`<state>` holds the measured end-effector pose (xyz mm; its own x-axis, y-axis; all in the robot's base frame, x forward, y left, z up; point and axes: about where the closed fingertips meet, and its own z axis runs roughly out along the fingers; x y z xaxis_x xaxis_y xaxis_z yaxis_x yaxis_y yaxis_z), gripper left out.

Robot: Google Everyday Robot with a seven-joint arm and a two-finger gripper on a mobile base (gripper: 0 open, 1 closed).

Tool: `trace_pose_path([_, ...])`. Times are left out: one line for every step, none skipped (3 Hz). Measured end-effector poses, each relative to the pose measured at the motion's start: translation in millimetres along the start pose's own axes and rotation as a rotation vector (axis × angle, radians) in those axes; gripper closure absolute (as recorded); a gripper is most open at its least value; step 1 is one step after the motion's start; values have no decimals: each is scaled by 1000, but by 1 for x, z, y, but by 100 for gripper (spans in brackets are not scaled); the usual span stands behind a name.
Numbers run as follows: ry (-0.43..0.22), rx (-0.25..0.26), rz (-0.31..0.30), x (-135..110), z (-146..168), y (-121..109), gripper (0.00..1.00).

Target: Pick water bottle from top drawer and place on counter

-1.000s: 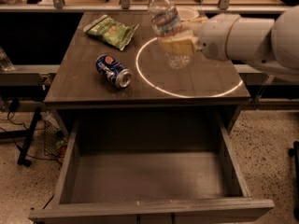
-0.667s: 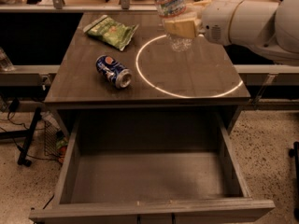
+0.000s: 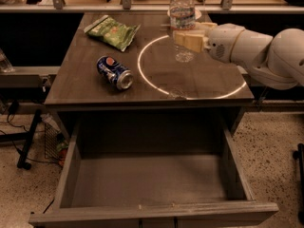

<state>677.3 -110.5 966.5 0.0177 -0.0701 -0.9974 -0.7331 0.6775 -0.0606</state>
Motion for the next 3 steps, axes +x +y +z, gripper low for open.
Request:
trace_pose_path([-22,-36,31,31,-1,-13,82])
trace_pose_path([-31,-116,27,63,-3,-14,50])
trace_pose_path([-29,-171,14,79,-8,-11,19])
